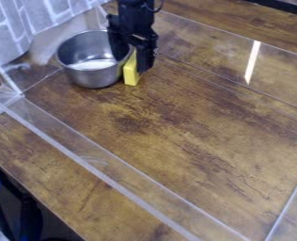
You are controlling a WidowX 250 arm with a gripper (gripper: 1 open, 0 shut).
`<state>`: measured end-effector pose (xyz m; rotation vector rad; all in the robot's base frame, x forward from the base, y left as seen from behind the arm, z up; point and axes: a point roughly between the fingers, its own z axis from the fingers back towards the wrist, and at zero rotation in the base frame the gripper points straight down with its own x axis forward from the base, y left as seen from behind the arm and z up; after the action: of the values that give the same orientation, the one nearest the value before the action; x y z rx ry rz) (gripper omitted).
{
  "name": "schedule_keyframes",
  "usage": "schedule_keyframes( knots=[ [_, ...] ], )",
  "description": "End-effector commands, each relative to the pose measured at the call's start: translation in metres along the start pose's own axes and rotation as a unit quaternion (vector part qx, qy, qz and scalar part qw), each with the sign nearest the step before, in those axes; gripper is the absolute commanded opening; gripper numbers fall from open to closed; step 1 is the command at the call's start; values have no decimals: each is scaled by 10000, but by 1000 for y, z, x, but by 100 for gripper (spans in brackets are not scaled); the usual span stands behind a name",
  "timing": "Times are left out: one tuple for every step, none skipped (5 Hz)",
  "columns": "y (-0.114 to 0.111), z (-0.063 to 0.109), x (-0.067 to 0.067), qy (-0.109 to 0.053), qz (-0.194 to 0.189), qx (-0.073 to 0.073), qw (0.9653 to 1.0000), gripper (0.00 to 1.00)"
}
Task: Move the yellow butter to the right side of the table
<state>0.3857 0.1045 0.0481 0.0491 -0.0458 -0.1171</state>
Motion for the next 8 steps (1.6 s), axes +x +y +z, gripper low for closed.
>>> schedule_keyframes(
  knots=[
    [9, 18, 6, -309, 132, 104, 9994, 100],
    [9, 7, 10, -277, 126, 57, 9995, 100],
    [9, -5, 12, -244, 119, 16, 9996, 100],
    [9, -12, 14, -232, 125, -25, 9996, 0],
    [9, -16, 15, -227, 124, -39, 9997, 0],
    [9, -17, 16, -219, 119, -33, 9997, 0],
    [9, -19, 16, -210, 113, -28, 9997, 0],
    [9, -20, 16, -200, 108, -22, 9997, 0]
  ],
)
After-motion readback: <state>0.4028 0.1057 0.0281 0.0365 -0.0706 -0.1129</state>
